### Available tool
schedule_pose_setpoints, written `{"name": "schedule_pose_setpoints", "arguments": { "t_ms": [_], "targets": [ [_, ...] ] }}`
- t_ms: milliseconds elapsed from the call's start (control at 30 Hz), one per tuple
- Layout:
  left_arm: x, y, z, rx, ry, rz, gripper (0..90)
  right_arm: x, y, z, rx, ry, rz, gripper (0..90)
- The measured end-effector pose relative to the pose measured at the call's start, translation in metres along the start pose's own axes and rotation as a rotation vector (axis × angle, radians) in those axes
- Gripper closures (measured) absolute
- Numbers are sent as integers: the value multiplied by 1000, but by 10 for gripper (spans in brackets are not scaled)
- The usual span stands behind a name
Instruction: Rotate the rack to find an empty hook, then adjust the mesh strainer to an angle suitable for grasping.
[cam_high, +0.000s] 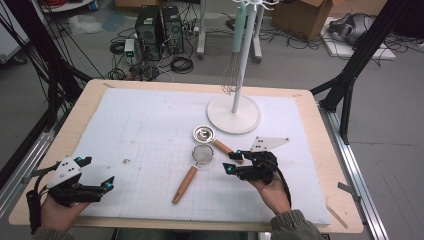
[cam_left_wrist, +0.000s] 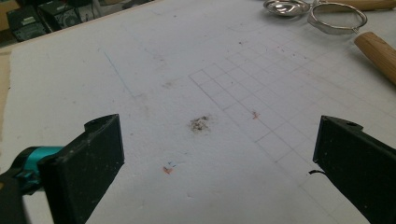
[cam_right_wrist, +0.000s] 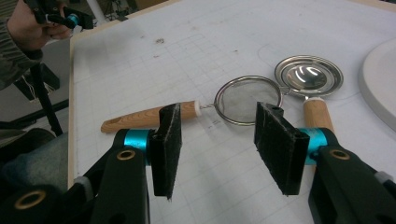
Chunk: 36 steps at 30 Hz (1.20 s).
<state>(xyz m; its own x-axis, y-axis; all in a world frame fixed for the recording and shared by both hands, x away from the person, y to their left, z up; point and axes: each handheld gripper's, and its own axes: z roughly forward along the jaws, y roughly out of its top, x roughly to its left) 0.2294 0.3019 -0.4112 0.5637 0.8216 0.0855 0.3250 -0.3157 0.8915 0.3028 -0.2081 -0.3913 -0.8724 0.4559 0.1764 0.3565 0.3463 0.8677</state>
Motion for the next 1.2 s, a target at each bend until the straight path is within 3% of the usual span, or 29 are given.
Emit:
{"name": "schedule_pose_setpoints", "arguments": {
  "t_ms": [667, 1000, 1200],
  "targets": [
    [-4, 2, 1, -3, -13, 6, 30, 0, -6, 5, -2, 7, 7, 508],
    [-10, 6, 6, -11, -72, 15, 73, 0, -7, 2, -10, 4, 8, 494],
    [-16, 10, 10, -11, -131, 31, 129, 0, -9, -1, -12, -15, 18, 448]
  ]
}}
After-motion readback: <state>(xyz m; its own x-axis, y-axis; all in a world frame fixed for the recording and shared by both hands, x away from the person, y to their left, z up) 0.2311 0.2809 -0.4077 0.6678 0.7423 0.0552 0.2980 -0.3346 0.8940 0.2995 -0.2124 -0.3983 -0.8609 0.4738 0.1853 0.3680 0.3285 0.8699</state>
